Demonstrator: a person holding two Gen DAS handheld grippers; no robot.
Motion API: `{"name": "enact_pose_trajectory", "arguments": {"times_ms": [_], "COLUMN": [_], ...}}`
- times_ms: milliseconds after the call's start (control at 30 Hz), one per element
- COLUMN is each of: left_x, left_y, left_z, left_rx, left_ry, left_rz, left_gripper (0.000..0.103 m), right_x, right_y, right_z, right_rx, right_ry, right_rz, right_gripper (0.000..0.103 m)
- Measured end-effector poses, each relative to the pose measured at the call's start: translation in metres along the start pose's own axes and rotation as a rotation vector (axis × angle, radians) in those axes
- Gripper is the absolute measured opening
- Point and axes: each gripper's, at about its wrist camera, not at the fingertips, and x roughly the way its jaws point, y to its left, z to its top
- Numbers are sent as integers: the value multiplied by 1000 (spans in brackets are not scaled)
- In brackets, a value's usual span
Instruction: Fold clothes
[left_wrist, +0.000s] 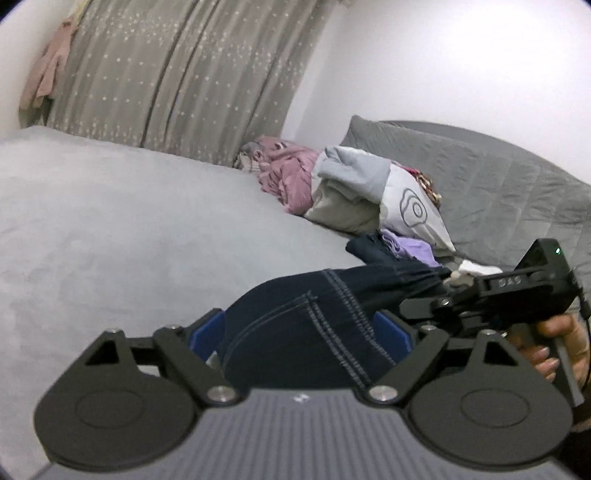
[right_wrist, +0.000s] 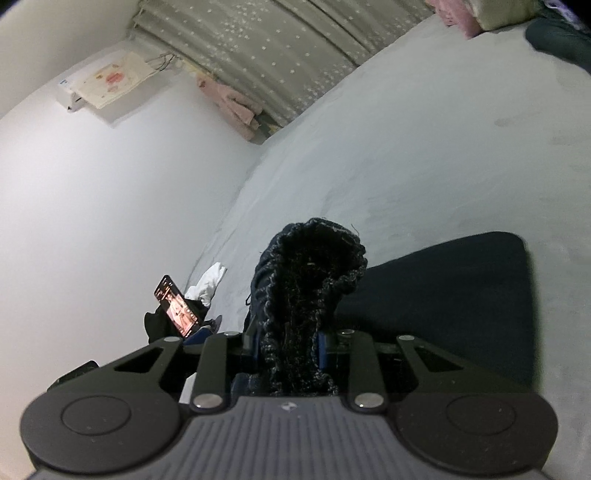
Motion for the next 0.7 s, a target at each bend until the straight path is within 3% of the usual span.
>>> {"name": "enact_pose_trajectory", "arguments": {"times_ms": [167,367,400,533,600,700], "left_x": [19,55,60,80,84,87], "left_y": [-27,-61,-65,-81,-83,-82], "left_z": [-5,-25,-30,-55,-58,-57], "left_rx": [76,180,198,313,328,315], "left_ry": [45,178,202,272,272,274], "left_rz": [-99,-163,-163,-126,-119,-119], "left_gripper": [86,83,83,85,86,86], "right_x": [-13,-6,-2,0,-7,-25], "right_y": [-27,-65,-67,-62,-50,-41], "right_z": [1,-6,-8,-14,-14,-16], "right_rx": [57,115,116,49,-13,-52], "right_ry": [-1,47,54,64,31,-41], "right_rz": [-41,-153,-169,-216,-260,-285], "right_gripper": [27,32,38,42,54,57]}}
